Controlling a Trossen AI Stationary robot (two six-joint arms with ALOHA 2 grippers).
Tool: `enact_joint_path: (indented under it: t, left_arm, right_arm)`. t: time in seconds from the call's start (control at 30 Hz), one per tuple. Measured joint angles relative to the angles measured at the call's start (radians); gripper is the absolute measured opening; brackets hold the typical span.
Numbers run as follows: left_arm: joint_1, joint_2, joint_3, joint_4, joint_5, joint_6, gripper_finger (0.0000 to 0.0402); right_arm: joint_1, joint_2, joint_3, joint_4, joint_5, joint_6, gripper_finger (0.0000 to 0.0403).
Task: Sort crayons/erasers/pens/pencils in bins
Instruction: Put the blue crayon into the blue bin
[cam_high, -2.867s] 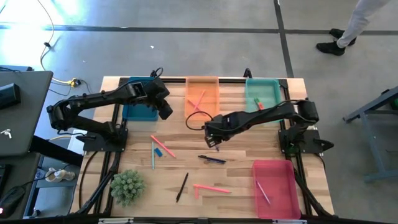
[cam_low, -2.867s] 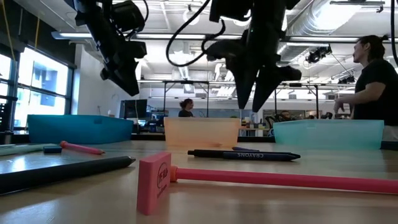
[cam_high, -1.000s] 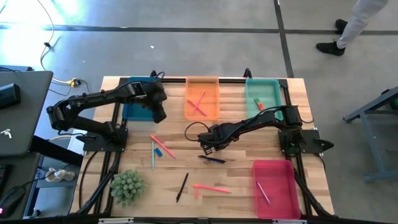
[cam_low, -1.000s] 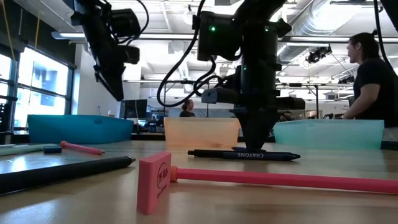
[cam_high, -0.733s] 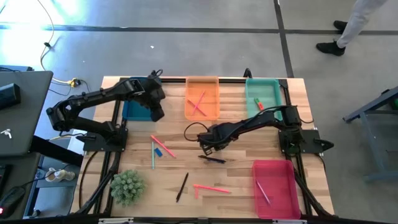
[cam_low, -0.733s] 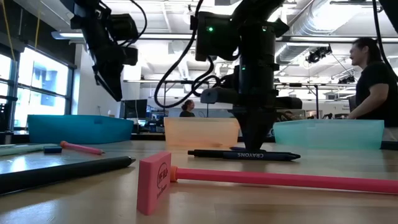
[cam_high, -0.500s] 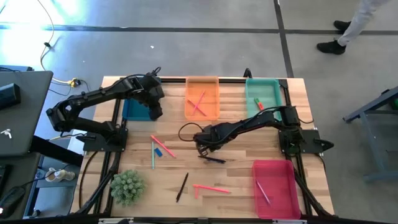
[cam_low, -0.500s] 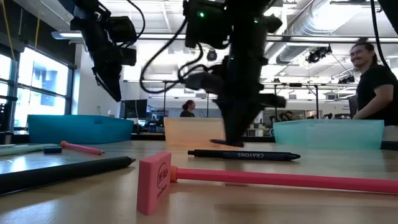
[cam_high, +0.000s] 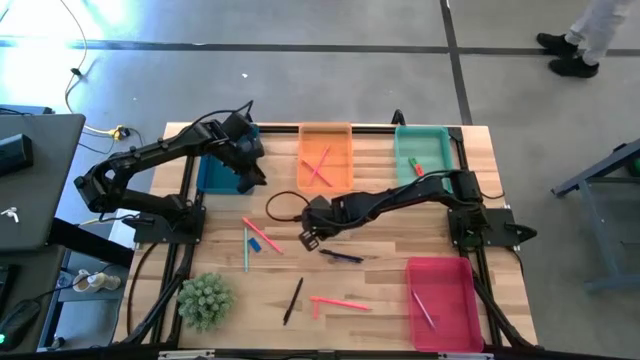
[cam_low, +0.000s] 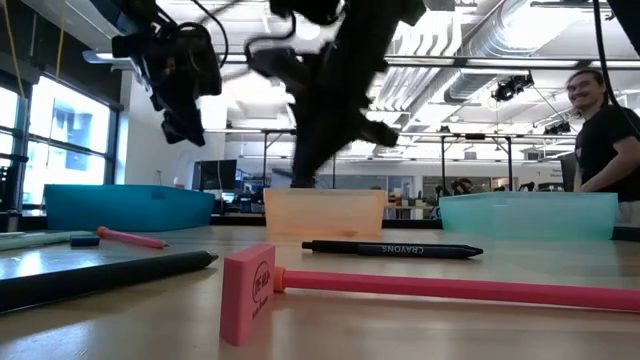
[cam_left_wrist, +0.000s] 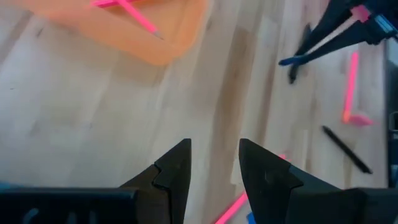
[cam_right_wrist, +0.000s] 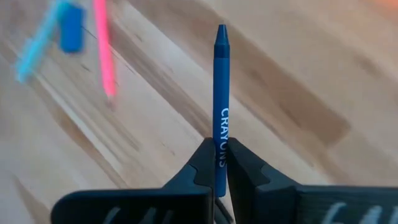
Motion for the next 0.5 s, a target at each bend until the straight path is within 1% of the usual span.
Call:
enact_joint_path:
  t: [0.07, 0.17, 0.37, 0.43, 0.5]
  left_arm:
    - [0.0, 0.0, 0.0, 0.004, 0.023, -0.012, 0.0123]
    - [0.0, 0.0, 0.0, 0.009, 0.03, -0.056, 0.0133]
    - [0.0, 0.0, 0.0, 0.035, 0.037, -0.129, 0.0171]
    - [0.0, 0.0, 0.0, 0.06, 0.081, -0.162, 0.0182]
    - [0.0, 0.0, 0.0, 0.081, 0.183, -0.171, 0.0187]
  right_arm:
    - [0.0, -0.001, 0.039, 0.001, 0.035, -0.031, 0.0005]
    - [-0.002, -0.004, 0.096, 0.001, 0.07, -0.073, 0.0005]
    - [-0.005, -0.004, 0.209, -0.021, 0.149, -0.107, 0.0005]
    - [-0.005, -0.004, 0.245, -0.044, 0.171, -0.108, 0.0005]
    - [-0.004, -0.004, 0.279, -0.065, 0.194, -0.108, 0.0005]
